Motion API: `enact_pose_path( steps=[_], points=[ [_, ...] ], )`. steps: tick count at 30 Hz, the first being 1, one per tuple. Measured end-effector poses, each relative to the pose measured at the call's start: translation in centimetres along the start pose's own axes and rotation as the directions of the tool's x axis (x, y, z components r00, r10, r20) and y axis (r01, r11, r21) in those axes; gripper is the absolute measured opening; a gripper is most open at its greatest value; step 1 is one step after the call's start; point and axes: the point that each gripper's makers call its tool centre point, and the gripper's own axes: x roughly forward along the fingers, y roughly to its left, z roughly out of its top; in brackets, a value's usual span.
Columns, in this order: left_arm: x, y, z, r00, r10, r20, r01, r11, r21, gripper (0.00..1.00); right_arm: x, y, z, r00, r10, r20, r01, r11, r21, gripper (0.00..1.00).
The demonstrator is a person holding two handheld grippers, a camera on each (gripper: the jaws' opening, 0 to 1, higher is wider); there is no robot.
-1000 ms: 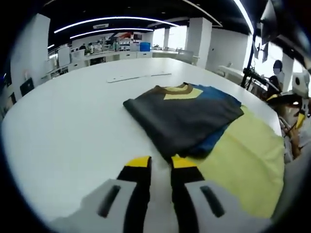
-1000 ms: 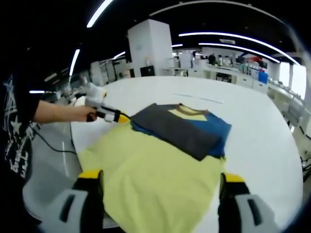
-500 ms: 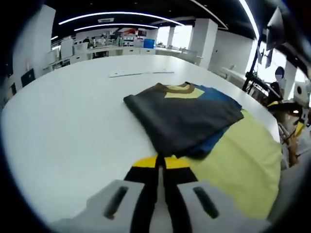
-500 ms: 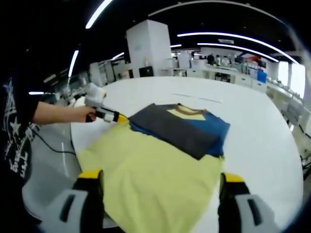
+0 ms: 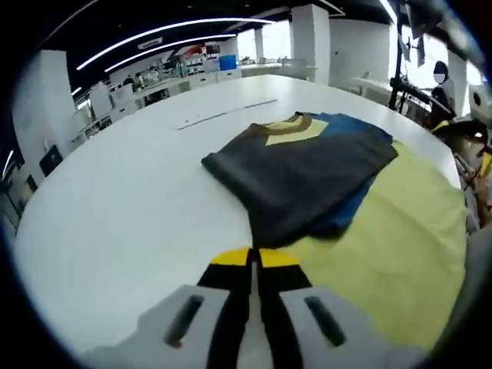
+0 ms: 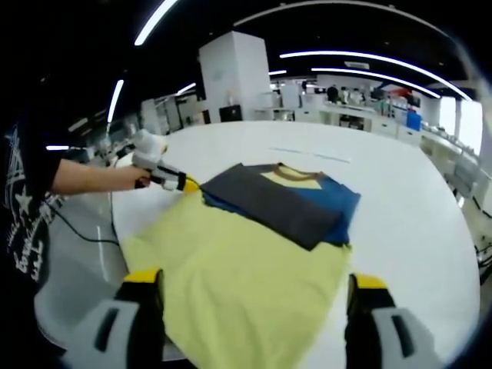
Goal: Fold the garment on the visible template until the final outline fits inside the template.
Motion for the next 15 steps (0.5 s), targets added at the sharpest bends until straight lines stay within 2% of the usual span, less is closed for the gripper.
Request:
enact_pose_path(
  steps=[8, 15],
  points=[
    [0.2, 2.1, -0.1, 0.999, 0.033, -0.003, -0.032, 0.999, 0.011, 0.0, 0.2, 0.4, -0.1, 1.0, 0.015, -0.003, -0.015, 1.0, -0.004, 1.0],
    [0.1, 2.1, 0.0, 0.999, 0.033, -0.01, -0.033, 0.999, 0.013, 0.0, 0.4, 0.6, -0.2, 0.999, 0.033, -0.006, -0.033, 0.999, -0.009, 1.0]
  ],
)
